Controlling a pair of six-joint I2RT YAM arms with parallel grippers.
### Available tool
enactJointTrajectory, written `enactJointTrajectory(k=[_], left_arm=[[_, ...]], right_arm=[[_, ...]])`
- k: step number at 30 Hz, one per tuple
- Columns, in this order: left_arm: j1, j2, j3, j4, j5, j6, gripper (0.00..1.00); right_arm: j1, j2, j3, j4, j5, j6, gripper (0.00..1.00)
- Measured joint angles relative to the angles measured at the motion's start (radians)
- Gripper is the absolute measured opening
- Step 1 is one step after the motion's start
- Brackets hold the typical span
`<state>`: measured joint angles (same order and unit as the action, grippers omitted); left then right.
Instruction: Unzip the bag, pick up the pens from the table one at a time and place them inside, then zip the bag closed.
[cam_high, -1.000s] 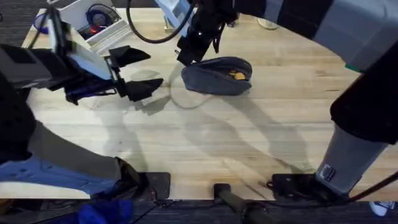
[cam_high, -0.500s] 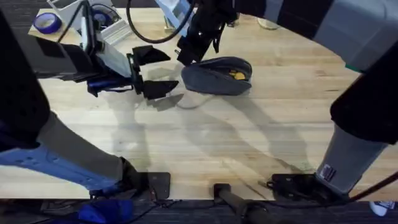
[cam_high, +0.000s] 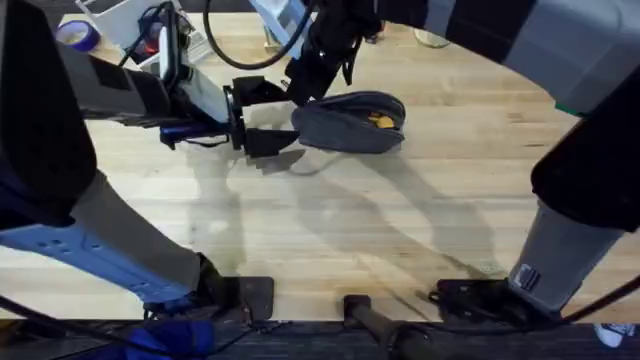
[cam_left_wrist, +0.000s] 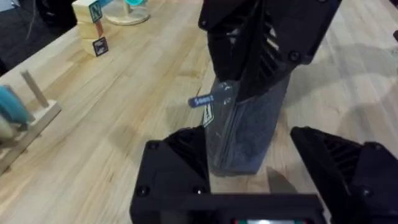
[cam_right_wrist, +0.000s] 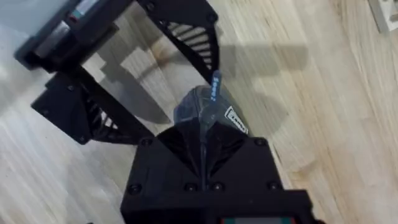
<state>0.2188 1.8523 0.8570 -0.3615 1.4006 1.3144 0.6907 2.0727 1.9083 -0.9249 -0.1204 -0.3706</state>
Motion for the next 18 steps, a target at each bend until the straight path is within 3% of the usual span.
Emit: enactJointTrajectory(k=[11,15,18], left_arm=[[-0.052,0.017,0.000,0.119,-0.014,-0.102,0.777],[-0.055,0.020,0.000,0.120,-0.018,-0.115,0.669],[-0.055,0.020,0.000,0.120,-0.021,-0.120,0.470]], right_arm=[[0.000,0.000,0.000,0.000,0.000,0.000,0.031],[0.000,0.000,0.000,0.000,0.000,0.000,0.031],[0.000,0.000,0.000,0.000,0.000,0.000,0.031]])
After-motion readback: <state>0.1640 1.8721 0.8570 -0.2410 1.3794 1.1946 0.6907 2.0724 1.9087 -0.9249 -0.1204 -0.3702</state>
